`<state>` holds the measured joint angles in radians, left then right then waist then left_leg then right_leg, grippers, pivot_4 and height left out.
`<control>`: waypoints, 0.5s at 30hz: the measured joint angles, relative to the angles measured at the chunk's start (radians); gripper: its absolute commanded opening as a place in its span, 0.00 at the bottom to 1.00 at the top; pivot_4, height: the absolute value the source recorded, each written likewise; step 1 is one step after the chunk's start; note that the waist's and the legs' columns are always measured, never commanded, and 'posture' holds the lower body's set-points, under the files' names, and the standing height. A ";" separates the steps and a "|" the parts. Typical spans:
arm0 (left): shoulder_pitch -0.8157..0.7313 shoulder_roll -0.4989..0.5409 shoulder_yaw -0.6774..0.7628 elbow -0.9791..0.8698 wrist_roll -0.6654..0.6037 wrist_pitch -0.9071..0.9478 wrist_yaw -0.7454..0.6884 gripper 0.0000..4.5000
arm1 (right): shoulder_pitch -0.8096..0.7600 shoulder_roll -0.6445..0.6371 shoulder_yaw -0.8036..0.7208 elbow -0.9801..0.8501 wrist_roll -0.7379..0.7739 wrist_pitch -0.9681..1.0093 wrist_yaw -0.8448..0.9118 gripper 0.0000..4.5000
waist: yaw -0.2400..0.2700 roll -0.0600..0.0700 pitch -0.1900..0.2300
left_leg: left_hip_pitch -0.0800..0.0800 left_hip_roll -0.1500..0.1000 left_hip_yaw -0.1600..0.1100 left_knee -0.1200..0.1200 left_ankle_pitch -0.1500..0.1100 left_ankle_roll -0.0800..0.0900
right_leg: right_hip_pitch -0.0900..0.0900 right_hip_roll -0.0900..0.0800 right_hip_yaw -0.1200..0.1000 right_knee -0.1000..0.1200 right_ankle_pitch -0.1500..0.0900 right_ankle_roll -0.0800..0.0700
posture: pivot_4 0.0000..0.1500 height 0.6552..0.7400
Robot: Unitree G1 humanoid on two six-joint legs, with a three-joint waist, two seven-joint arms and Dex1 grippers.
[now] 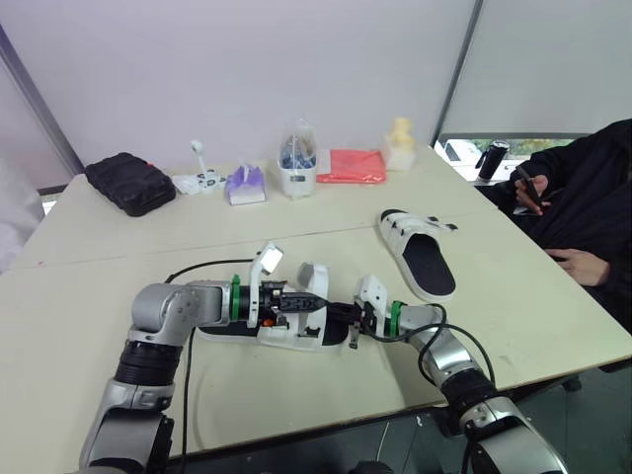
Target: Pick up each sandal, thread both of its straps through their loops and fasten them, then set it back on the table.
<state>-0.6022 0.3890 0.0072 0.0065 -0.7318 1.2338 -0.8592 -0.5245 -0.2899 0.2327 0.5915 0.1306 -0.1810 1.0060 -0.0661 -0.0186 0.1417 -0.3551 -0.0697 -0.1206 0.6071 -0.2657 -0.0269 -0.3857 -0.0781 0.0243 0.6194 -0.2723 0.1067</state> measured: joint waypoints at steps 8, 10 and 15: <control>-0.002 -0.001 0.015 0.048 0.000 -0.029 0.015 0.00 | 0.001 0.000 0.000 0.000 0.000 0.000 -0.002 0.00 | 0.000 0.000 0.000 | 0.000 0.000 0.000 0.000 0.000 0.000 | 0.000 0.000 0.000 0.000 0.000 0.000 | 1.00 1.00; 0.003 0.007 0.014 0.052 0.001 -0.037 0.014 0.00 | 0.001 0.000 0.000 0.000 0.000 0.000 -0.002 0.00 | 0.000 0.000 0.000 | 0.000 0.000 0.000 0.000 0.000 0.000 | 0.000 0.000 0.000 0.000 0.000 0.000 | 1.00 1.00; 0.013 0.020 0.010 0.052 -0.001 -0.037 0.008 0.00 | 0.001 0.000 0.000 0.000 0.000 0.000 -0.002 0.00 | 0.000 0.000 0.000 | 0.000 0.000 0.000 0.000 0.000 0.000 | 0.000 0.000 0.000 0.000 0.000 0.000 | 1.00 1.00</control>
<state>-0.5894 0.4089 0.0171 0.0588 -0.7329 1.1963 -0.8517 -0.5235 -0.2902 0.2327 0.5914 0.1306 -0.1810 1.0043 -0.0656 -0.0188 0.1416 -0.3551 -0.0698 -0.1207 0.6075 -0.2657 -0.0269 -0.3855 -0.0781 0.0242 0.6193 -0.2723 0.1066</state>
